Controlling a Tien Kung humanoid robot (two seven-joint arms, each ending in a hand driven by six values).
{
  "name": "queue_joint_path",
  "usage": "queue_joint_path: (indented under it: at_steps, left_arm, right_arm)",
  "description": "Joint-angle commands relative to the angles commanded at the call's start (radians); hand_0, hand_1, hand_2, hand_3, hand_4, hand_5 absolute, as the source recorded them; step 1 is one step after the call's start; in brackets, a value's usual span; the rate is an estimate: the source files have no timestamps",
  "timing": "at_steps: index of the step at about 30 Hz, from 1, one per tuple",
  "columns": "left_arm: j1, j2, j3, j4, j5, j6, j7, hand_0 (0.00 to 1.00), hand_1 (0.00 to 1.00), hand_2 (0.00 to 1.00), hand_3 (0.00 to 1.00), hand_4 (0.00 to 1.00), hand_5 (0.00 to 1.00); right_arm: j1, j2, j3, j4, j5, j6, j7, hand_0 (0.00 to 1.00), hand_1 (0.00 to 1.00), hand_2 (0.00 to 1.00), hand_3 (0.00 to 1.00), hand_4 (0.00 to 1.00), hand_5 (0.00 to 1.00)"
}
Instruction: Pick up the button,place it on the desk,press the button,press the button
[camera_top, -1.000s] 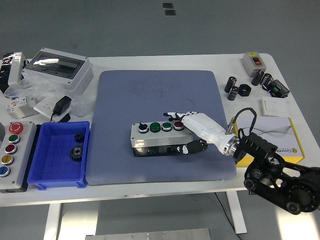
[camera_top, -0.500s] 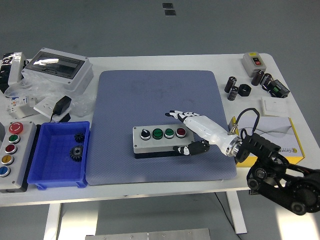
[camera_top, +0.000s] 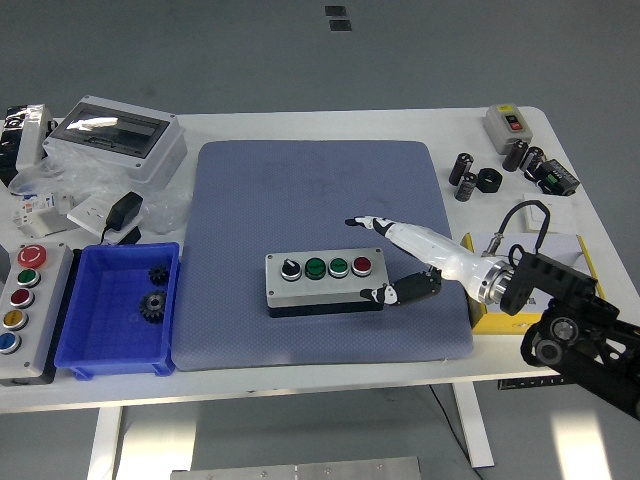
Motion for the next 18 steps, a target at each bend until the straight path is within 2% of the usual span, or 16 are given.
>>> queue_joint_path:
  at_steps: [3,7,9,10,15,16,18]
  left_arm:
    - [0.002,-0.002,-0.003,0.000,-0.002,0.001,0.002,0.625,0.584,0.523,0.578,0.597,0.123]
    - [0.003,-0.003,-0.005,0.000,-0.004,0.001,0.003,0.625,0.581,0.522,0.578,0.597,0.114]
    - [0.003,-0.003,-0.004,0.000,-0.007,0.001,0.002,0.625,0.581,0.522,0.578,0.597,0.114]
    - [0.003,-0.002,-0.003,0.000,-0.008,0.001,0.002,0.626,0.580,0.522,0.578,0.596,0.112]
    - [0.002,-0.001,0.001,0.000,-0.015,0.001,0.002,0.626,0.580,0.522,0.578,0.596,0.112]
    - [0.001,0.000,0.001,0.000,-0.016,0.001,0.002,0.625,0.579,0.521,0.578,0.596,0.108]
    - [0.001,0.001,0.002,0.000,-0.019,0.001,0.002,0.625,0.579,0.521,0.578,0.596,0.108]
  right_arm:
    - [0.003,-0.029,0.069,0.064,0.015,0.061,-0.078,0.995,0.990,0.998,0.998,0.805,0.190]
    - [0.056,-0.037,0.155,0.142,0.027,0.210,-0.229,0.996,0.989,0.998,0.998,0.812,0.200]
    - [0.092,-0.031,0.167,0.152,0.056,0.282,-0.293,0.996,0.989,0.998,0.998,0.812,0.200]
    - [0.111,-0.025,0.167,0.152,0.071,0.319,-0.325,0.998,0.996,0.998,0.998,0.746,0.180]
    - [0.195,0.006,0.132,0.152,0.130,0.460,-0.442,0.998,0.996,0.998,0.998,0.746,0.180]
    - [0.206,0.011,0.124,0.152,0.136,0.481,-0.459,0.201,0.402,0.618,0.942,0.451,0.294]
    - [0.224,0.022,0.109,0.147,0.145,0.526,-0.485,0.201,0.402,0.618,0.942,0.451,0.294]
